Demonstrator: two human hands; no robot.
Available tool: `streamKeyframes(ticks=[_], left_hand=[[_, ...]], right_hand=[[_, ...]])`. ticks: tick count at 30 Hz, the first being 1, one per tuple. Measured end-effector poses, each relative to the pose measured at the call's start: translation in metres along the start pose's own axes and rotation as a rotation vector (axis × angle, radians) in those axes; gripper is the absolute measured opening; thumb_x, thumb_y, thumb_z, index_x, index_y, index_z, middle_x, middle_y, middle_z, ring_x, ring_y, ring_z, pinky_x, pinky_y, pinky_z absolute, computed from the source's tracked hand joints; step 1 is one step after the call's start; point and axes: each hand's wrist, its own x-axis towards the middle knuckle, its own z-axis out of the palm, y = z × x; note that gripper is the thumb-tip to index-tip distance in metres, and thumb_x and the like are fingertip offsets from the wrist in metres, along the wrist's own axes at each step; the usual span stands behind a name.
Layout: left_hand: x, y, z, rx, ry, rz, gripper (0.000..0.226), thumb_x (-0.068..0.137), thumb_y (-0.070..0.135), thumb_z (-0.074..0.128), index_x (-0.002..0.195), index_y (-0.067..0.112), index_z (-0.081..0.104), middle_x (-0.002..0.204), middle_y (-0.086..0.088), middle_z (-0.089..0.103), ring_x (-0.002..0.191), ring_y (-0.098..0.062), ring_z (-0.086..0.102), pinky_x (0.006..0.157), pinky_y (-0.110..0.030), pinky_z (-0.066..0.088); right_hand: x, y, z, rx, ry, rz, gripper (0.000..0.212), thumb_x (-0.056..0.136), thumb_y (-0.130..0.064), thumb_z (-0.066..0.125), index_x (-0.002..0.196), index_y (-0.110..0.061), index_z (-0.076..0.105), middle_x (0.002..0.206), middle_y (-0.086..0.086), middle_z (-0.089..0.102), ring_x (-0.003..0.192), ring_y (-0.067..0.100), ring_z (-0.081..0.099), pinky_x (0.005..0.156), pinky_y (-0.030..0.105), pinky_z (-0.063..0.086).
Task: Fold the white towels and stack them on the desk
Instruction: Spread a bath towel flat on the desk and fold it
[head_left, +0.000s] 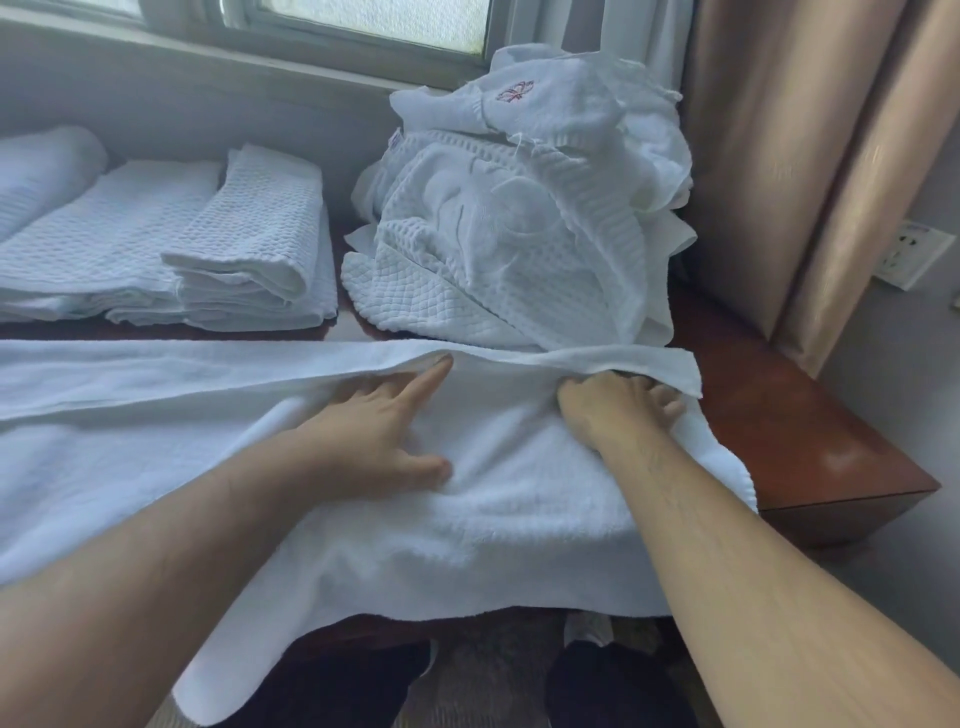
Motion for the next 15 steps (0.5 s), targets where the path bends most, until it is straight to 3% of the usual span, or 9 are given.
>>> streamKeyframes(ticks=[2, 3, 5, 7, 9, 11, 13, 15], left_hand=[[0.003, 0.002, -0.001, -0.030, 0.015, -0.012, 0.112, 0.062, 0.075, 0.049, 0.153, 0.054, -0.012, 0.168, 0.008, 0.008, 0.153, -0.020, 0.011, 0.123, -0.037, 0.013], [0.004, 0.003, 0.002, -0.036, 0.060, -0.012, 0.107, 0.068, 0.071, 0.054, 0.154, 0.052, -0.006, 0.167, 0.006, 0.015, 0.151, -0.020, 0.018, 0.122, -0.036, 0.018], [0.008, 0.008, 0.009, -0.030, 0.235, -0.016, 0.084, 0.083, 0.062, 0.059, 0.154, 0.047, 0.016, 0.154, 0.007, 0.042, 0.140, -0.019, 0.039, 0.114, -0.035, 0.032], [0.013, 0.015, 0.010, -0.009, 0.456, 0.022, 0.060, 0.087, 0.052, 0.063, 0.142, 0.040, 0.041, 0.121, 0.014, 0.061, 0.117, -0.017, 0.057, 0.094, -0.033, 0.045], [0.022, 0.021, 0.006, 0.107, 0.637, 0.132, 0.048, 0.084, 0.040, 0.070, 0.128, 0.030, 0.055, 0.103, 0.010, 0.062, 0.101, -0.021, 0.059, 0.081, -0.035, 0.043], [0.035, 0.024, 0.004, 0.280, 0.748, 0.165, 0.051, 0.080, 0.037, 0.074, 0.126, 0.023, 0.058, 0.111, 0.000, 0.060, 0.105, -0.027, 0.054, 0.084, -0.040, 0.042], [0.046, 0.025, 0.004, 0.309, 0.700, 0.096, 0.058, 0.082, 0.041, 0.071, 0.134, 0.023, 0.055, 0.125, -0.003, 0.056, 0.116, -0.029, 0.048, 0.095, -0.044, 0.039], [0.053, 0.023, 0.011, 0.246, 0.609, 0.035, 0.052, 0.086, 0.044, 0.064, 0.134, 0.025, 0.057, 0.131, 0.000, 0.055, 0.124, -0.027, 0.046, 0.101, -0.042, 0.034]], right_hand=[[0.005, 0.002, 0.007, 0.214, 0.208, -0.263, 0.056, 0.086, -0.046, 0.037, 0.121, -0.008, 0.060, 0.140, 0.015, 0.050, 0.131, 0.035, 0.038, 0.108, 0.049, 0.030], [0.005, 0.002, 0.009, 0.411, 0.231, -0.338, 0.053, 0.083, -0.050, 0.037, 0.107, -0.010, 0.061, 0.129, 0.014, 0.054, 0.125, 0.031, 0.042, 0.104, 0.047, 0.034], [0.005, 0.000, 0.004, 0.793, 0.161, -0.267, 0.061, 0.081, -0.067, 0.032, 0.081, -0.010, 0.055, 0.095, 0.006, 0.059, 0.098, 0.024, 0.054, 0.081, 0.036, 0.043], [0.014, -0.002, -0.005, 0.954, 0.103, -0.052, 0.070, 0.084, -0.078, 0.030, 0.067, -0.014, 0.052, 0.075, -0.002, 0.058, 0.073, 0.019, 0.057, 0.060, 0.030, 0.038], [0.031, 0.000, -0.012, 1.040, 0.109, 0.121, 0.063, 0.088, -0.075, 0.034, 0.069, -0.018, 0.051, 0.076, -0.003, 0.055, 0.075, 0.018, 0.058, 0.062, 0.033, 0.042], [0.046, 0.007, -0.011, 1.131, 0.165, 0.202, 0.056, 0.089, -0.063, 0.045, 0.083, -0.009, 0.058, 0.081, 0.001, 0.059, 0.083, 0.025, 0.065, 0.075, 0.041, 0.055], [0.053, 0.017, -0.007, 1.169, 0.207, 0.244, 0.043, 0.085, -0.047, 0.053, 0.093, -0.007, 0.065, 0.080, 0.001, 0.065, 0.078, 0.024, 0.068, 0.072, 0.041, 0.058], [0.055, 0.027, -0.002, 1.138, 0.216, 0.204, 0.034, 0.080, -0.040, 0.053, 0.090, -0.011, 0.068, 0.077, 0.000, 0.068, 0.074, 0.022, 0.069, 0.066, 0.038, 0.057]])
